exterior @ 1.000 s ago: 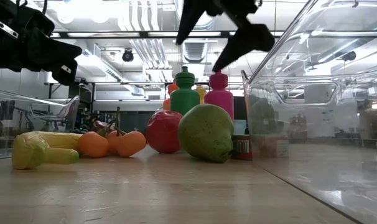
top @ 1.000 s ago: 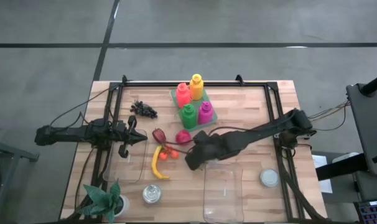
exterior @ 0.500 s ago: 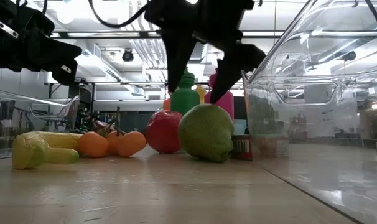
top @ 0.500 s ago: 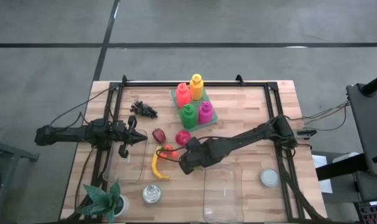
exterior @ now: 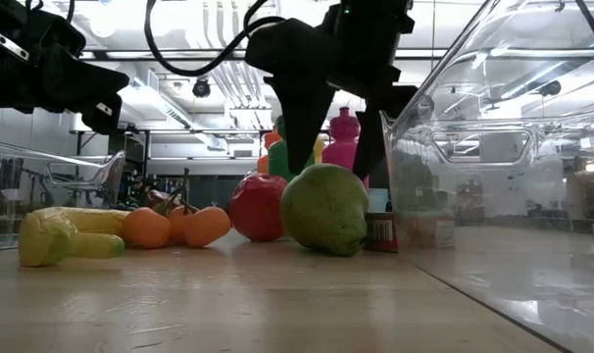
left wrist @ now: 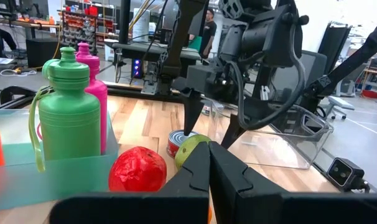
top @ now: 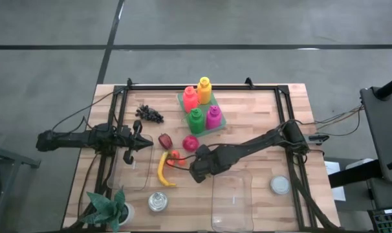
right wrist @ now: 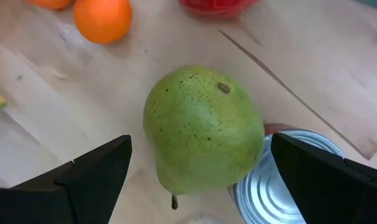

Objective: Pick & Place Food Item
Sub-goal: Put the green pear into the bottom transparent bin

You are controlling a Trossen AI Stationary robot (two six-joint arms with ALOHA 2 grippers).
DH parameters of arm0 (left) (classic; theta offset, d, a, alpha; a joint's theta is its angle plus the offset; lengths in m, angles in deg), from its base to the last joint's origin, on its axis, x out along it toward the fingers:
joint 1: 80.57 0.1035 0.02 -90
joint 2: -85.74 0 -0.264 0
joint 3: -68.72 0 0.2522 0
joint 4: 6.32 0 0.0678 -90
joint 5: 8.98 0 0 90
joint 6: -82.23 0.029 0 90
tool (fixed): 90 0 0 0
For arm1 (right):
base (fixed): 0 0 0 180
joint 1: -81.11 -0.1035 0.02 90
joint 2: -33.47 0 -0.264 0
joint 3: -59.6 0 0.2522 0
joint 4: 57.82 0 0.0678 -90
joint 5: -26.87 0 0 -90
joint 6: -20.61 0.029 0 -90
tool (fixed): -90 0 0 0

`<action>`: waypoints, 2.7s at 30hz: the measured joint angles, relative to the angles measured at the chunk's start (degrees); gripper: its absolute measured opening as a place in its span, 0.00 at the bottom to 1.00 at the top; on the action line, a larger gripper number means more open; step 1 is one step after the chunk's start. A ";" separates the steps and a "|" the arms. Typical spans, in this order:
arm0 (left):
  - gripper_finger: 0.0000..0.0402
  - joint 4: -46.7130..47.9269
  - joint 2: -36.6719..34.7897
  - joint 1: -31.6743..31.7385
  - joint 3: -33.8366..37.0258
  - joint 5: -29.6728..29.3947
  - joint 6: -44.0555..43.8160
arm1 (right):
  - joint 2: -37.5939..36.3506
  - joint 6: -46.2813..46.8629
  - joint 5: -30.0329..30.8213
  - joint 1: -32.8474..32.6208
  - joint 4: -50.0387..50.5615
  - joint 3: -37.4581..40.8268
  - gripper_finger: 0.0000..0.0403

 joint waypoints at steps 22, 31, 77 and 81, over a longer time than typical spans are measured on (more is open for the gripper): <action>0.00 0.00 0.00 -0.01 0.00 0.01 0.00 | 0.02 -1.41 -2.10 0.53 -7.50 5.56 0.95; 0.00 -0.01 0.00 0.00 0.00 0.00 0.00 | 0.02 -1.37 -2.05 0.55 -7.41 5.56 0.95; 0.00 0.02 0.00 0.00 -0.02 0.01 0.00 | -7.45 -1.82 1.17 0.55 -3.49 5.41 0.81; 0.00 -0.02 0.00 0.00 0.00 0.00 0.00 | -12.18 -1.28 1.71 0.50 -0.70 5.38 0.81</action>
